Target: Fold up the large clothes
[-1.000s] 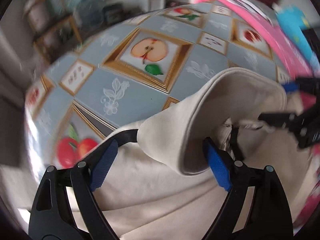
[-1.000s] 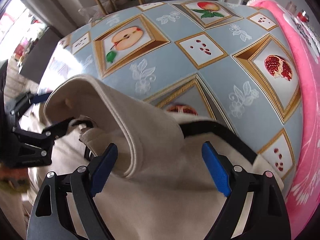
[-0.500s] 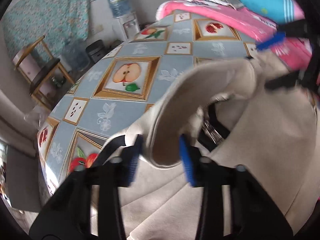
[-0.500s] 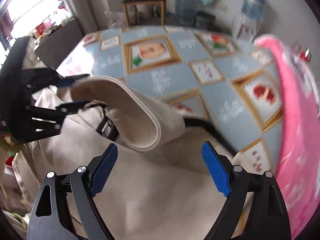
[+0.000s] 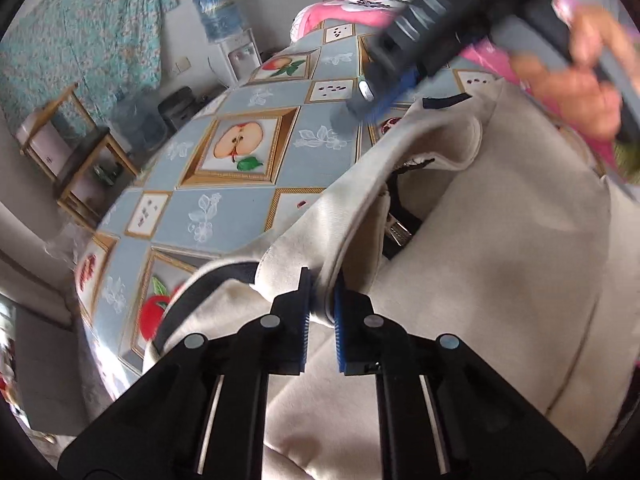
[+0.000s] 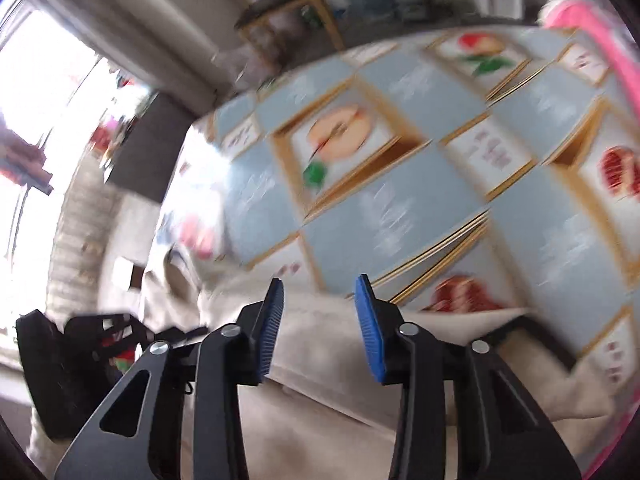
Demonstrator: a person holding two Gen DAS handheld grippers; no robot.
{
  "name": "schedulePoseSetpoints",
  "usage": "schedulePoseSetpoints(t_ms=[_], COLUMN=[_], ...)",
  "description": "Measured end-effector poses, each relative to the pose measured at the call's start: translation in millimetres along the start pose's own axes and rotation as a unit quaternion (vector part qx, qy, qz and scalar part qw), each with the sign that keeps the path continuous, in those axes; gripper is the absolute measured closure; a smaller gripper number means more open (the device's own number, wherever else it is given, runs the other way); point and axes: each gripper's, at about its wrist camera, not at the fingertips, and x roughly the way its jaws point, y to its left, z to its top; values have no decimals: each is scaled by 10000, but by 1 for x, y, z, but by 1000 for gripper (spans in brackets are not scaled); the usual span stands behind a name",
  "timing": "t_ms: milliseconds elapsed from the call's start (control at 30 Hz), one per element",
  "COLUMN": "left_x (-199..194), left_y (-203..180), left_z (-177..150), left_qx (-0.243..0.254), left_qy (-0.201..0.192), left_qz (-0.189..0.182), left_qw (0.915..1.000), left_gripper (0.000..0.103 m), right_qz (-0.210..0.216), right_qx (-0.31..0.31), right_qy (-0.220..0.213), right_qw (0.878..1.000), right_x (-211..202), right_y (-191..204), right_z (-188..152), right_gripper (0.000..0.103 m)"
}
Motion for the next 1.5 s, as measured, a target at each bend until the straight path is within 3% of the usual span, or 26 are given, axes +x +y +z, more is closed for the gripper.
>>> schedulePoseSetpoints(t_ms=[67,200,300,367,400,467,533,567,633,700,833,933,1000,1100,1300,1400,1500], left_x=[-7,-24,-36,-29,-21,3,26,33,45,50,54,52,53,55,55,54,50], left_y=[9,25,40,52,58,72,86,89,93,94,95,92,92,88,91,90,86], left_z=[-1,-3,-3,-3,-4,-7,-14,-18,-20,-19,-11,-7,-7,-7,-13,-14,-12], left_qx=[-247,-729,-1224,-1749,-2052,-2779,-3481,-3686,-3996,-4147,-4251,-4283,-4334,-4416,-4534,-4446,-4123], left_qy=[45,-51,-295,-221,-73,356,651,719,803,757,695,623,636,691,686,688,672], left_qz=[-374,-1051,-1412,-1494,-1508,-1623,-1811,-1822,-1788,-1760,-1927,-2145,-2269,-2355,-2346,-2351,-2205], left_qw=[9990,9918,9819,9729,9670,9461,9175,9087,8955,8896,8817,8756,8698,8630,8571,8616,8814], left_gripper=[84,59,43,34,32,31,32,32,33,33,37,37,38,43,60,65,69], right_qz=[-30,-202,-265,-349,-393,-449,-383,-348,-347,-347,120,637,901,1220,1148,1108,1094], right_qx=[-290,-533,-619,-623,-639,-625,-516,-435,-239,39,1045,1946,2211,2348,2294,2177,1964], right_qy=[162,256,300,369,390,391,374,347,266,115,-128,-8,119,245,388,385,381], right_qw=[9994,9980,9973,9968,9964,9963,9972,9978,9988,9993,9944,9788,9710,9640,9658,9689,9737], right_x=[2,-2,2,9,10,9,2,-2,-13,-27,-48,-45,-37,-26,-17,-18,-21], right_y=[13,19,18,16,16,17,14,10,4,-9,-52,-91,-101,-102,-90,-86,-80], right_z=[-15,-34,-40,-42,-43,-46,-47,-47,-47,-44,-45,-50,-55,-59,-62,-64,-66], right_gripper=[67,67,67,67,67,66,65,64,60,53,44,44,44,44,44,45,53])
